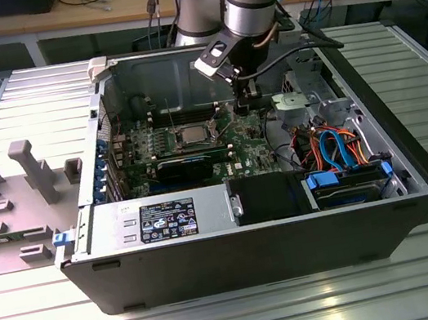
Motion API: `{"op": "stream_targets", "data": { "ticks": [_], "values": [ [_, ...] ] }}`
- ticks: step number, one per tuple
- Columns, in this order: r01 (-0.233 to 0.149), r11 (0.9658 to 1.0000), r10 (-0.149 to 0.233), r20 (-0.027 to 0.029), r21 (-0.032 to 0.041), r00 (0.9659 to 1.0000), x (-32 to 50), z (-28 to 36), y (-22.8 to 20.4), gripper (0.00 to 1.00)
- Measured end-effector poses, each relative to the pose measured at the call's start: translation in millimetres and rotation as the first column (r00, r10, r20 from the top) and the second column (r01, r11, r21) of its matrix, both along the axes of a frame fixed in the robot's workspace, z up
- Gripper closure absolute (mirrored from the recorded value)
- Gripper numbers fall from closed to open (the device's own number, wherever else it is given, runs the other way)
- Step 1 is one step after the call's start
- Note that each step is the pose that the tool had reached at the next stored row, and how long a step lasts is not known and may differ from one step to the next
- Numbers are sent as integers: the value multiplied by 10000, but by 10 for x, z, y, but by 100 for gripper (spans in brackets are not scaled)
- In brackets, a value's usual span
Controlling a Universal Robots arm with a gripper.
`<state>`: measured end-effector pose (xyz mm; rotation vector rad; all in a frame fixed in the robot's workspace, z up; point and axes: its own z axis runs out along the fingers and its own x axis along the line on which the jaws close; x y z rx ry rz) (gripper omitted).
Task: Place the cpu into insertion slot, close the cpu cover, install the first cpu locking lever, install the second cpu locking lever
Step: 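Close the cpu cover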
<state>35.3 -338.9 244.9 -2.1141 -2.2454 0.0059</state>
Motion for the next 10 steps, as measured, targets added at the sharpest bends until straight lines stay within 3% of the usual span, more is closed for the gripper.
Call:
{"op": "stream_targets", "data": {
  "ticks": [10],
  "values": [
    [0, 10000, 0, 19, 0, 10000, -171, 0, 0, 89]
  ]
}}
